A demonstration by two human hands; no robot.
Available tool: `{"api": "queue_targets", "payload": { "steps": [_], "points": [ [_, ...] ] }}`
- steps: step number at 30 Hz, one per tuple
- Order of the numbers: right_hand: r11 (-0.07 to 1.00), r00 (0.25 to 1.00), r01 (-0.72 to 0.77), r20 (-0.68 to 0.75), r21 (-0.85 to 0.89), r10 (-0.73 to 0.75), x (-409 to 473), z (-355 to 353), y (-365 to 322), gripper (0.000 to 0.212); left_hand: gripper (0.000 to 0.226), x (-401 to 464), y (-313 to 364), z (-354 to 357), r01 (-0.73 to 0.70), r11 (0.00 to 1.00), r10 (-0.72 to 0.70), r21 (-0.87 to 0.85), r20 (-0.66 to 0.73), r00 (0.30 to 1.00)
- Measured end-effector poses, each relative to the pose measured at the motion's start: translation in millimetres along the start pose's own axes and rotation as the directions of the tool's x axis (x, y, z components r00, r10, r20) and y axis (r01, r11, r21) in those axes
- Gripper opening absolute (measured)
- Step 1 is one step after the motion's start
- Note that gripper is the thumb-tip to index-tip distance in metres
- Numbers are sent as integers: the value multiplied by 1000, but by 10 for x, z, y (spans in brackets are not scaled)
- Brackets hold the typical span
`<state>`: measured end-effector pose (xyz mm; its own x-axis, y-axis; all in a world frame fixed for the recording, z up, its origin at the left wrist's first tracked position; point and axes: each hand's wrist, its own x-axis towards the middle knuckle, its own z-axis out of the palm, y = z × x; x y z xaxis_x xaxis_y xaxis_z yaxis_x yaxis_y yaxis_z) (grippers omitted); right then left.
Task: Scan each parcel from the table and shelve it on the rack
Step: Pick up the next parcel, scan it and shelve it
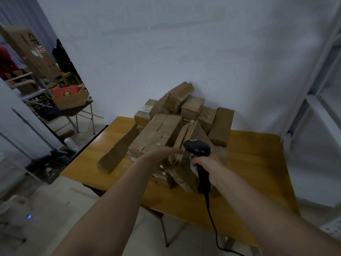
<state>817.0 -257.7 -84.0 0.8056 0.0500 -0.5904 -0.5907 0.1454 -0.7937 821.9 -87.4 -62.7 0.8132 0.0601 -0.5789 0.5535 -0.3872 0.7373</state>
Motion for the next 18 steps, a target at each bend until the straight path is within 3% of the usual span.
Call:
{"api": "queue_targets", "payload": {
  "steps": [2,4,8,12,15,18],
  "points": [
    [1000,1000,5,9,-9,-5,-14,12,9,17,79,6,52,80,-3,983,11,186,-42,999],
    [997,999,40,24,-71,-38,-29,0,19,22,83,66,45,146,-13,969,40,249,-106,994],
    [986,996,88,7,-140,-87,-105,-107,-27,35,68,71,78,153,28,969,3,245,-128,992],
    [982,978,177,-103,-63,-183,-218,-304,-309,22,42,53,255,-28,-75,993,70,-96,-48,996],
    [947,935,322,-153,-18,-321,-399,-399,-551,12,57,75,416,-84,-169,928,136,-333,-120,983],
    [901,890,430,-138,-63,-435,-584,-423,-653,15,69,114,511,-62,-245,874,193,-419,-164,967]
  ]
}}
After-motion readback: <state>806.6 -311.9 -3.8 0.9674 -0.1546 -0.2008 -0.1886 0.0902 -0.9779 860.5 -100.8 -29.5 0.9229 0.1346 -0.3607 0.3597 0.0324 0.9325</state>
